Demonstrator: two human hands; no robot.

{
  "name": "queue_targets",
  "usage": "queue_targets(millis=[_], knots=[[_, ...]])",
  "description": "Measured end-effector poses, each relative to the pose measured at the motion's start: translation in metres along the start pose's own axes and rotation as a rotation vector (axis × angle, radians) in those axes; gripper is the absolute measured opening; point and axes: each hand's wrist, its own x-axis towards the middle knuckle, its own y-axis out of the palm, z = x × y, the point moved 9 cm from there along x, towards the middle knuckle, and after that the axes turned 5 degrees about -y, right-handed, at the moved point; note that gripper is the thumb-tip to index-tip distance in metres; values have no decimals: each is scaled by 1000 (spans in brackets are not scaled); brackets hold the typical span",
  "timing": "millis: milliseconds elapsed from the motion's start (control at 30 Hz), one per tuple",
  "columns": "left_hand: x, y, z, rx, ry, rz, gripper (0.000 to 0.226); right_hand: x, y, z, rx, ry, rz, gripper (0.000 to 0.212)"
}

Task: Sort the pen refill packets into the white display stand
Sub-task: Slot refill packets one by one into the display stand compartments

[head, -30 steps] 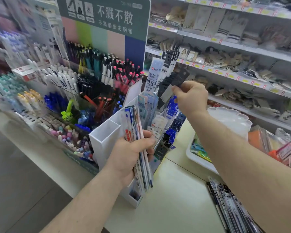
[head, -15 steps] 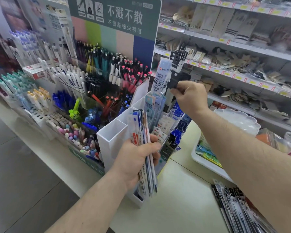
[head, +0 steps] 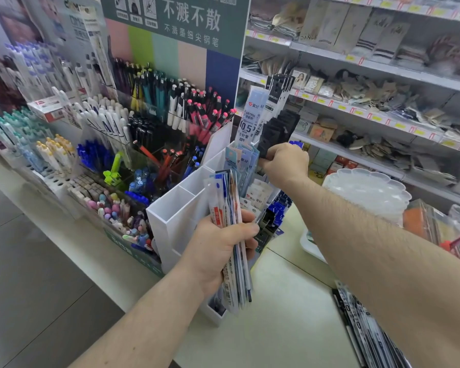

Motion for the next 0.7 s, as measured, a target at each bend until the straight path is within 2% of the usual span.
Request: queue_targets(millis=[100,200,300,367,433,533,567,633,700], knots=[[-1,5,2,-8,-18,27,15,-3,-1,-4,99,44,8,8],[-1,15,11,-63,-96,99,18,-17,-24,-8,229,62,-39,16],[-2,28,23,-89,-189,192,15,-64,-52,-11,649,120,-85,9],[-2,35,33,-77,-236,235,15,-107,-54,-10,836,167,15,10],[-3,44,43,-54,-265,275,19,-145,-42,-13,935,221,136,9],[-2,57,58,5,-269,331,28,-183,-17,-27,968,322,246,27],[-3,62,63,24,-268,355,30,-191,-13,-29,981,342,250,27],[-4,70,72,48,-279,404,31,-200,-13,-34,1038,346,214,8],[-6,76,80,29,-308,441,34,-207,-17,-43,1083,363,161,6]])
